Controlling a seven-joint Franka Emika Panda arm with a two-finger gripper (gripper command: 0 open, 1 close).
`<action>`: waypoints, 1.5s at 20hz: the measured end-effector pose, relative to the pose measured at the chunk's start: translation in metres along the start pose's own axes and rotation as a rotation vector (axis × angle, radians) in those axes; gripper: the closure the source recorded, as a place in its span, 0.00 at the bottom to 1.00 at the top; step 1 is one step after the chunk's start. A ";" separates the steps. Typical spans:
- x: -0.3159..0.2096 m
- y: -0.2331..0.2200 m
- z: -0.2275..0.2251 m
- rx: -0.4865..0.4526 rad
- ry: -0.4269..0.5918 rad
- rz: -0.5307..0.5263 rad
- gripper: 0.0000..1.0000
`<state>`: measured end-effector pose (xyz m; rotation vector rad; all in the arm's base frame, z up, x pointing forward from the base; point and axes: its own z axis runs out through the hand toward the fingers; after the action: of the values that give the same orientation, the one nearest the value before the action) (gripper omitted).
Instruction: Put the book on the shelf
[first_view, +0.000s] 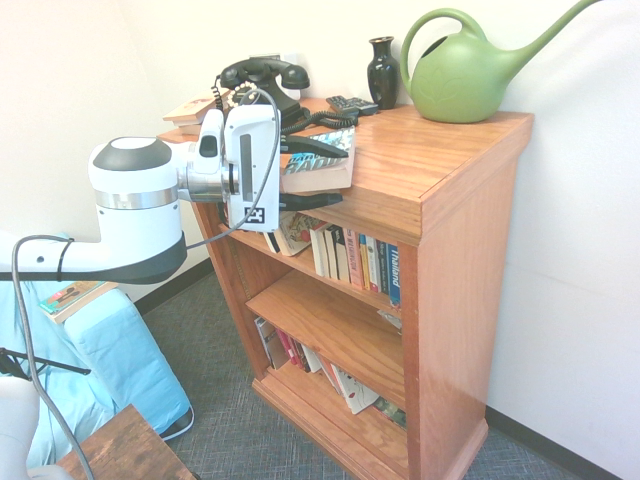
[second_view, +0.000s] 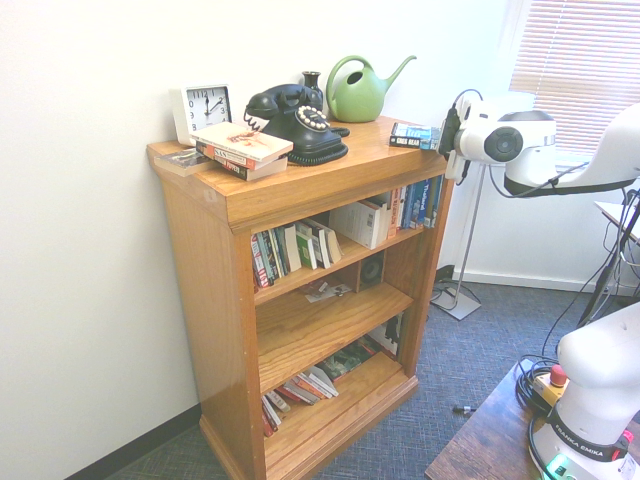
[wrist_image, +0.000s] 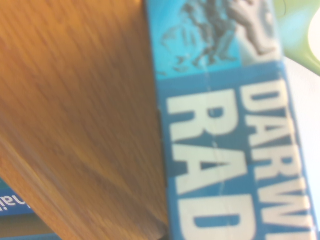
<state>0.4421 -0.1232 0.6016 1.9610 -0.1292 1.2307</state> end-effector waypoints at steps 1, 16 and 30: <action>0.001 0.000 0.000 -0.003 0.000 0.001 1.00; 0.009 -0.002 -0.009 -0.018 -0.008 0.045 1.00; 0.010 0.058 -0.107 0.008 -0.211 0.380 1.00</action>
<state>0.3442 -0.0871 0.6649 2.1336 -0.6286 1.2524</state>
